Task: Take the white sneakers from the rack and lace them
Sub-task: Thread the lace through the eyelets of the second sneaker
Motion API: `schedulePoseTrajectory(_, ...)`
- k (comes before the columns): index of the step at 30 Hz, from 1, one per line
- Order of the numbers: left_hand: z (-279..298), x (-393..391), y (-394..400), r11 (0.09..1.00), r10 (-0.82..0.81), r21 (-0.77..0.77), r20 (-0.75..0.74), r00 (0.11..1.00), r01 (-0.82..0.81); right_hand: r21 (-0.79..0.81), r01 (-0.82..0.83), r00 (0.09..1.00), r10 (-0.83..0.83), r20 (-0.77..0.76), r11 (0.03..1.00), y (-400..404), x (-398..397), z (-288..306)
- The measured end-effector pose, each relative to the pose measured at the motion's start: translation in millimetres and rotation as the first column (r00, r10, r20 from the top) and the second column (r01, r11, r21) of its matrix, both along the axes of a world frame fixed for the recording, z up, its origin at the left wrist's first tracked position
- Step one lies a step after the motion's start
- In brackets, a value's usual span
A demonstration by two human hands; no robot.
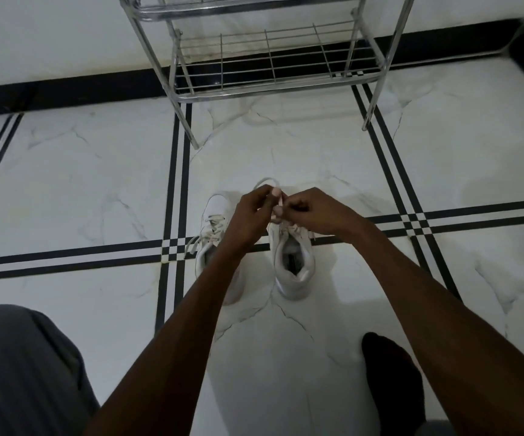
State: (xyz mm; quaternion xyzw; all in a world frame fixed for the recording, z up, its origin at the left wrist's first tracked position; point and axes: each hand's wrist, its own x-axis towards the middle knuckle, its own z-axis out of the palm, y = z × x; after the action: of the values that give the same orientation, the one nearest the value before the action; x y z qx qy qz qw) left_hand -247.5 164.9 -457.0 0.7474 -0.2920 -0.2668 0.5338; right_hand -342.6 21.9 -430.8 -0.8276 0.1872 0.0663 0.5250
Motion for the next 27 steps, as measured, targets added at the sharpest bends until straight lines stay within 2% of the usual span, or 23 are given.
schedulePoseTrajectory(4,-11,-7,0,0.994,-0.007,0.111,-0.103,0.995,0.018,-0.191,0.051,0.998,-0.045,0.038,0.98,-16,-1,-9)
schedulePoseTrajectory(8,-16,-14,-8,0.986,0.145,0.118,-0.209,0.967,-0.122,-0.313,0.186,0.969,-0.12,0.218,0.931,-19,-4,-18)
schedulePoseTrajectory(10,-16,-18,-9,0.988,0.146,0.078,-0.248,0.958,-0.131,-0.313,0.245,0.949,-0.161,0.271,0.918,-19,-4,-22)
schedulePoseTrajectory(12,-21,-16,-6,0.99,0.123,0.08,-0.154,0.98,-0.112,-0.197,0.289,0.935,-0.232,0.268,0.937,-20,-3,-23)
schedulePoseTrajectory(13,-24,-13,-4,0.99,0.1,0.103,-0.059,0.993,-0.093,-0.101,0.319,0.924,-0.285,0.256,0.942,-21,-4,-23)
schedulePoseTrajectory(15,-30,-4,-1,0.956,0.035,0.28,0.194,0.98,-0.089,0.049,0.364,0.902,-0.365,0.23,0.93,-21,-6,-23)
schedulePoseTrajectory(17,-32,2,5,0.88,-0.006,0.438,0.397,0.918,-0.184,0.131,0.366,0.901,-0.386,0.197,0.922,-20,-8,-22)
schedulePoseTrajectory(18,-30,5,9,0.868,0.009,0.435,0.467,0.884,-0.239,0.167,0.366,0.902,-0.393,0.179,0.915,-18,-10,-22)
schedulePoseTrajectory(20,-25,8,18,0.877,0.111,0.353,0.513,0.851,-0.327,0.222,0.398,0.892,-0.432,0.131,0.89,-16,-9,-21)
schedulePoseTrajectory(21,-27,11,22,0.874,0.172,0.318,0.505,0.846,-0.368,0.227,0.437,0.879,-0.467,0.095,0.87,-18,-7,-24)
schedulePoseTrajectory(23,-24,18,32,0.818,0.204,0.355,0.557,0.805,-0.453,0.217,0.536,0.839,-0.543,-0.032,0.816,-23,-4,-31)
schedulePoseTrajectory(25,-23,25,47,0.698,0.161,0.458,0.648,0.745,-0.55,0.156,0.639,0.763,-0.593,-0.257,0.754,-34,-6,-47)
schedulePoseTrajectory(27,-25,27,63,0.561,0.159,0.542,0.671,0.724,-0.626,-0.031,0.653,0.69,-0.611,-0.388,0.757,-40,-17,-63)
